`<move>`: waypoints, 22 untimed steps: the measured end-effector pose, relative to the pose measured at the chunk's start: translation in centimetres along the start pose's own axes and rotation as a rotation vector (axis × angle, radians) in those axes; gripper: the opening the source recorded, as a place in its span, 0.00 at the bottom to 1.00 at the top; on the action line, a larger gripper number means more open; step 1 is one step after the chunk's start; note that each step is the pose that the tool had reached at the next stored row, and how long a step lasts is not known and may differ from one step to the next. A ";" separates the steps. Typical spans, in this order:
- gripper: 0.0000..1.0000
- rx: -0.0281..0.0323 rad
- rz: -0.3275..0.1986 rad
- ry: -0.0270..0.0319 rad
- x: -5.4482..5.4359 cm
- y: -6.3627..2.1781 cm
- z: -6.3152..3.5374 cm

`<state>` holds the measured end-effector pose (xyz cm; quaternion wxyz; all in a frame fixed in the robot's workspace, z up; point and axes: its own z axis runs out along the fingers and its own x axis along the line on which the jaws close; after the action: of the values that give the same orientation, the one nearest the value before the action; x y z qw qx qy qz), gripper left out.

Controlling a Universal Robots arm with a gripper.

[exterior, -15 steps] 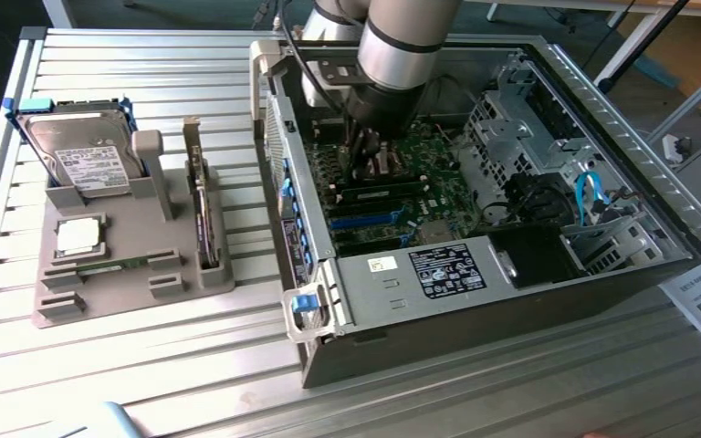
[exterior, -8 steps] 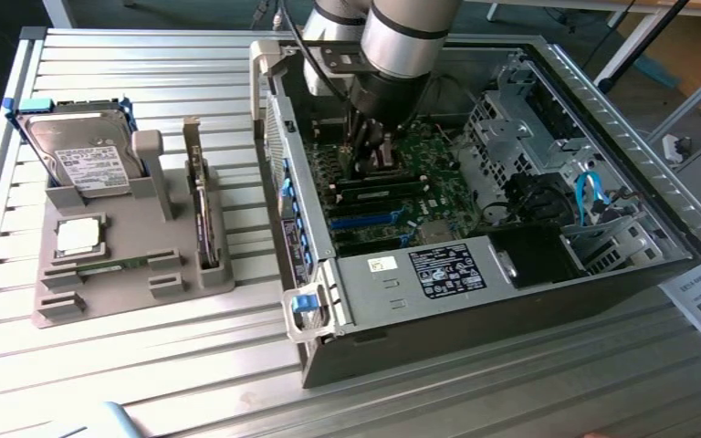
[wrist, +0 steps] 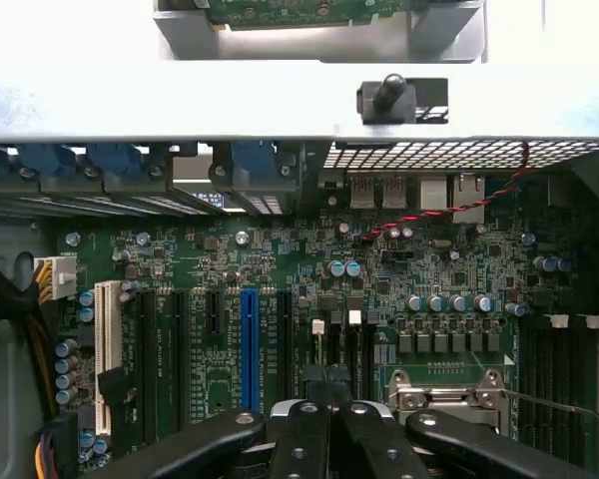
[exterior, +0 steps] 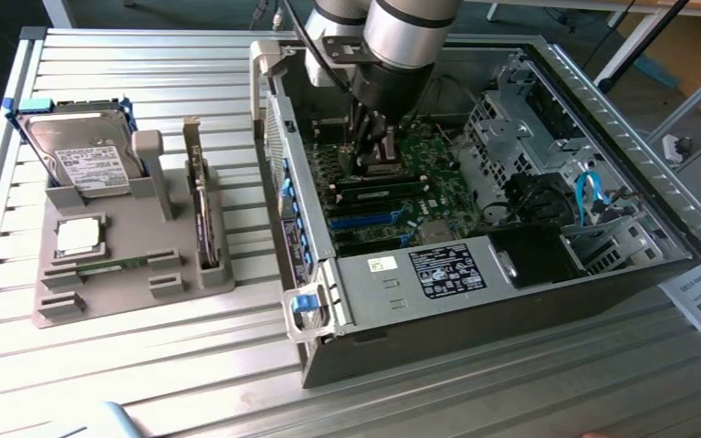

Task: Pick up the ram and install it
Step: 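Press down the ram until it locks into place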

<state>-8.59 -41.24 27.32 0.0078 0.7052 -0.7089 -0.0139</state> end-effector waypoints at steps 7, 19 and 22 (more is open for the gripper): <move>0.10 -0.0002 0.000 0.0000 0.0 -1.69 -0.05; 0.10 -0.0066 0.000 0.0000 0.0 -6.16 -0.19; 0.10 -0.0090 0.000 0.0000 0.0 -7.45 -0.23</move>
<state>-1.14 -41.24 27.32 0.0110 0.7051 -0.7089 -0.0171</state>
